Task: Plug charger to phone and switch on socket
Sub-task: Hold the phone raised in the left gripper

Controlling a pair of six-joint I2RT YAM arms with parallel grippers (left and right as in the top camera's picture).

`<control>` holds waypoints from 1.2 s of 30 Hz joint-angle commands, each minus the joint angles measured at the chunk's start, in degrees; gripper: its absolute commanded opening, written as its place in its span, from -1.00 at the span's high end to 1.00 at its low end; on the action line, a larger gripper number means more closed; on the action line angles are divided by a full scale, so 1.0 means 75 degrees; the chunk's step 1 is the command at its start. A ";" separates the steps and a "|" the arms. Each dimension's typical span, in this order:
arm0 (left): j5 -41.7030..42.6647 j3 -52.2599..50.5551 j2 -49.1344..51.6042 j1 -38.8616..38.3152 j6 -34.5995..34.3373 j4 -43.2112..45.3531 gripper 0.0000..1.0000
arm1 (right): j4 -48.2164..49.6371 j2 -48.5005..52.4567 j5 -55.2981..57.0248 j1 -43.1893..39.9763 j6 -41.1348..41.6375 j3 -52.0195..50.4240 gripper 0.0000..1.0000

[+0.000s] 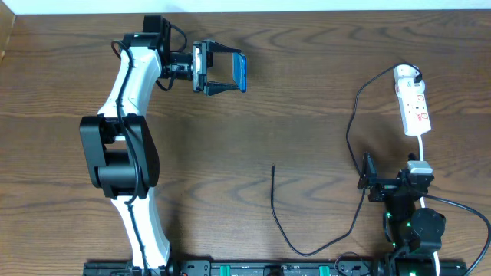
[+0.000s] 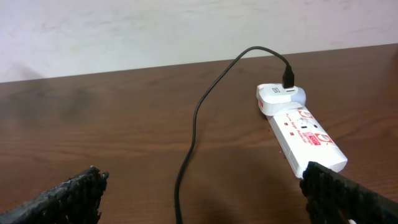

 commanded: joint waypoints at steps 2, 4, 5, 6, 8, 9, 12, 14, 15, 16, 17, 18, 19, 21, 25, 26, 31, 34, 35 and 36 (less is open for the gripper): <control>0.0431 0.0105 -0.0364 0.0023 -0.0015 -0.0012 0.85 | -0.0032 -0.0006 0.0058 0.0044 0.0009 -0.0009 -0.98; 0.0431 0.0105 -0.0364 0.0023 -0.0015 -0.0012 0.85 | -0.0035 -0.0006 0.0058 0.0044 0.0009 -0.0009 -0.98; 0.0431 0.0105 -0.0364 0.0023 -0.0015 -0.0012 0.86 | -0.0032 -0.0006 0.0058 0.0044 0.0009 -0.0009 -0.99; 0.0431 0.0105 -0.0364 0.0023 -0.0015 -0.0012 0.85 | -0.0032 -0.0006 0.0058 0.0044 0.0009 -0.0009 -0.98; 0.0431 0.0105 -0.0364 0.0023 -0.0012 -0.0012 0.85 | -0.0032 -0.0006 0.0058 0.0044 0.0009 -0.0009 -0.99; 0.0431 0.0105 -0.0364 0.0023 -0.0012 -0.0012 0.85 | -0.0032 -0.0006 0.0058 0.0044 0.0009 -0.0009 -0.99; 0.0289 0.0105 -0.0364 0.0023 -0.0015 -0.0012 0.85 | -0.0032 -0.0006 0.0058 0.0044 0.0009 -0.0009 -0.99; 0.0233 0.0105 -0.0364 0.0023 -0.0015 -0.0012 0.85 | -0.0035 -0.0006 0.0058 0.0044 0.0009 -0.0009 -0.99; 0.0201 0.0105 -0.0364 0.0023 -0.0015 -0.0012 0.85 | -0.0032 -0.0006 0.0058 0.0044 0.0009 -0.0009 -0.99; 0.0184 0.0105 -0.0364 0.0023 -0.0015 -0.0012 0.85 | -0.0032 -0.0006 0.0058 0.0044 0.0009 -0.0009 -0.99; 0.0146 0.0105 -0.0364 0.0023 -0.0012 -0.0012 0.85 | -0.0032 -0.0006 0.0058 0.0044 0.0009 -0.0009 -0.98; 0.0140 0.0105 -0.0364 0.0023 0.0023 -0.0009 0.85 | -0.0032 -0.0006 0.0058 0.0044 0.0009 -0.0009 -0.98; 0.0140 0.0105 -0.0364 0.0023 0.0085 -0.0009 0.85 | -0.0032 -0.0006 0.0058 0.0044 0.0009 -0.0009 -0.99; 0.0143 0.0105 -0.0364 0.0023 0.0289 -0.0009 0.85 | -0.0035 -0.0006 0.0058 0.0044 0.0009 -0.0009 -0.98; -0.0029 0.0105 -0.0364 0.0017 0.0970 -0.0003 0.85 | -0.0032 -0.0006 0.0058 0.0044 0.0009 -0.0009 -0.99; -0.0178 0.0105 -0.0364 0.0017 0.1163 -0.0003 0.85 | -0.0032 -0.0006 0.0058 0.0044 0.0009 -0.0009 -0.98; -0.0516 0.0105 -0.0364 0.0017 0.1527 0.0050 0.85 | -0.0032 -0.0006 0.0058 0.0044 0.0009 -0.0009 -0.99; -0.0513 0.0105 -0.0364 0.0017 0.1545 0.0338 0.85 | -0.0035 -0.0006 0.0058 0.0044 0.0009 -0.0009 -0.99; -0.0513 0.0105 -0.0364 0.0017 0.1545 0.0428 0.85 | -0.0032 -0.0006 0.0064 0.0044 0.0009 -0.0009 -0.99; -0.0513 0.0105 -0.0364 0.0017 0.1545 0.0580 0.85 | -0.0032 -0.0006 0.0064 0.0044 0.0009 -0.0009 -0.99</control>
